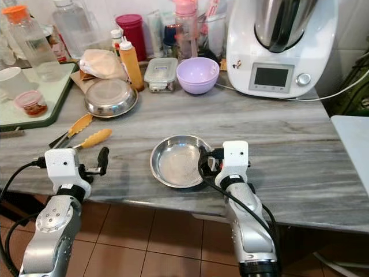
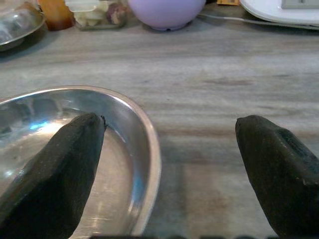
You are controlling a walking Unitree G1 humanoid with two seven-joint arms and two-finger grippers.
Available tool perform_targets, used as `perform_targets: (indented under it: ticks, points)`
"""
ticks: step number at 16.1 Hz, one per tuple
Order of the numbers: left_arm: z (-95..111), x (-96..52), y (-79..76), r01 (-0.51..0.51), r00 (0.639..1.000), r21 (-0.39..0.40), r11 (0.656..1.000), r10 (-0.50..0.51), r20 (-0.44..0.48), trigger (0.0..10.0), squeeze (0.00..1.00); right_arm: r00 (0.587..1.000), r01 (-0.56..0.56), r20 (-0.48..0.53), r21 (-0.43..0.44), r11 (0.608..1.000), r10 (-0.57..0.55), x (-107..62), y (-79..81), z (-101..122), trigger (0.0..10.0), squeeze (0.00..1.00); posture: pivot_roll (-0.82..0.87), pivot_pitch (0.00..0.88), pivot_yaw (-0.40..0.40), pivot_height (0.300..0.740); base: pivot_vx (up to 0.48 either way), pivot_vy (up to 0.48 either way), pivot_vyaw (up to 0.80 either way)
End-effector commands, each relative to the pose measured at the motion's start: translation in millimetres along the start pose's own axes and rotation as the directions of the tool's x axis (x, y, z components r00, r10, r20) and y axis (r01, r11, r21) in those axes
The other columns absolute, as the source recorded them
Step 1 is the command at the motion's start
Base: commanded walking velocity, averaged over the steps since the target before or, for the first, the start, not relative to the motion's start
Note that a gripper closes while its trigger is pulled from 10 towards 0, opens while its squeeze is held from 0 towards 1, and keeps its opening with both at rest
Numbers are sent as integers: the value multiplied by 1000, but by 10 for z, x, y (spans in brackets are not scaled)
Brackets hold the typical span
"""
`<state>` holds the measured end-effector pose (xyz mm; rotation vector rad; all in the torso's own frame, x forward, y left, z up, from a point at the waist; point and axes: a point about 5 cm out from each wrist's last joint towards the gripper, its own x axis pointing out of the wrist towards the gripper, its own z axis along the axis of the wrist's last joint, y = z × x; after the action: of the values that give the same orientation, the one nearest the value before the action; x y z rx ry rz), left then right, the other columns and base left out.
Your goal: Setting the table
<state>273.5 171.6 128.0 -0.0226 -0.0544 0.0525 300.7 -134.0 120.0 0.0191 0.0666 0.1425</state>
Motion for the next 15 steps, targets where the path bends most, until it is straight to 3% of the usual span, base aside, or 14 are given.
perform_targets:
  ticks: [1,5,7,9,13,15]
  points:
    - [84,-5,29,-1,999,4,1000,1,46,10000,0,1000,2,9,-19,1000,-2,-25,4,15,10000,0,-242,85,61,740,0,0,0]
    - [97,-64,67,-3,998,48,999,-1,68,10000,0,992,4,128,-118,993,11,-42,-24,300,10000,0,-259,79,60,740,0,0,0]
    - [73,-148,134,-23,998,85,996,18,60,10000,0,973,-57,215,-141,988,87,-48,86,516,10000,0,-249,80,89,740,0,0,0]
    - [7,-231,218,-63,998,96,993,62,22,10000,0,960,-80,251,-173,982,123,-89,162,559,10000,0,-224,99,130,740,0,0,0]
    - [-60,-306,239,-61,998,113,992,62,-8,10000,0,969,-52,234,-113,992,77,-190,144,475,10000,0,-224,109,139,740,0,0,0]
    - [-58,-291,219,-72,997,83,994,74,-12,10000,0,979,-38,198,-91,995,55,-236,115,382,10000,0,-231,115,140,740,0,0,0]
